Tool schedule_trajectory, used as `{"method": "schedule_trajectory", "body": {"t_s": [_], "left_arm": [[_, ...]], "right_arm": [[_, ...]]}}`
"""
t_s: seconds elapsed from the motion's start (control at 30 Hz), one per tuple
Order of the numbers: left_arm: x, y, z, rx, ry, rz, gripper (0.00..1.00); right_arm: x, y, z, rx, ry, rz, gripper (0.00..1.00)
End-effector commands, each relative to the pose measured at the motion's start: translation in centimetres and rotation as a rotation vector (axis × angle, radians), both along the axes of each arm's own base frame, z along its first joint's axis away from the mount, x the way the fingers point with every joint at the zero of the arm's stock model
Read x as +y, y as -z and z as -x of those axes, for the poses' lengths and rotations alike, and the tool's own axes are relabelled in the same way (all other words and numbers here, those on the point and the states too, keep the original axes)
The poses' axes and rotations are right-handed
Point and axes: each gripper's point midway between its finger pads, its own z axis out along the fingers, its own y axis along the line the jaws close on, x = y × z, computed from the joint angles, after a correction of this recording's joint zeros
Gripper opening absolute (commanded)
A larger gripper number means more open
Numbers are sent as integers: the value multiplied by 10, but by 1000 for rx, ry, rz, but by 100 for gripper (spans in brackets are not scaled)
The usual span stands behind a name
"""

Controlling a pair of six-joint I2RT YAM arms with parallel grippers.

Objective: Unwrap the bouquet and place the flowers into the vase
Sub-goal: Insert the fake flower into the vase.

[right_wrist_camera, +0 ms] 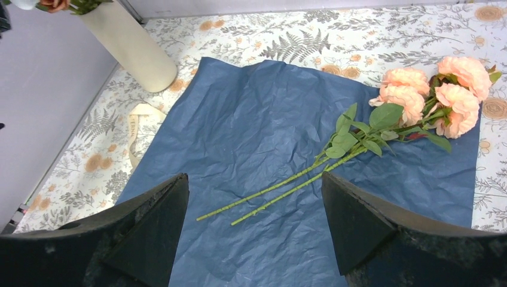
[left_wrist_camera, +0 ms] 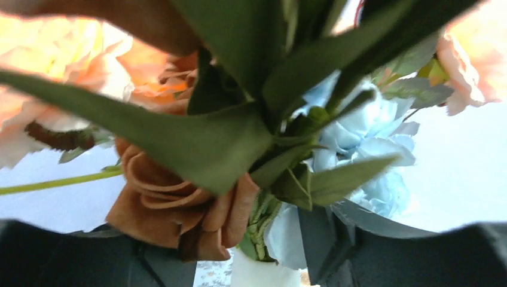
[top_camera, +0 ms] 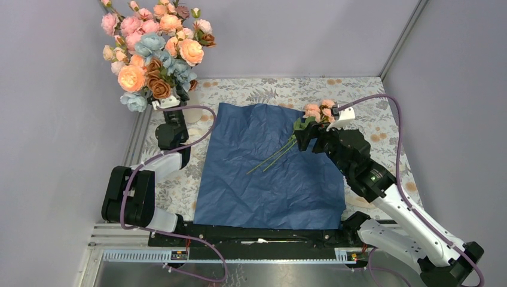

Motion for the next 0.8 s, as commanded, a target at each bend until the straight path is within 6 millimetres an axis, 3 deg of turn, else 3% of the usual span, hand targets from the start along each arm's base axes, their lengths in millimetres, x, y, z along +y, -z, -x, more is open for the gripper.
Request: {"method": "schedule_trajectory", "body": {"t_s": [0.0,0.3,0.77], "left_arm": [[11,-10,21,-44,-67,75,63],[15,11,48,-5,-115,149,88],[-10,67,53,147,-65,134,97]], "right_arm": [[-1,-21,3,-57,-15,-48,88],[-1,-19,13,-41,-45,-57,88],[-4,-20,24,-29,-61,-80,88]]}}
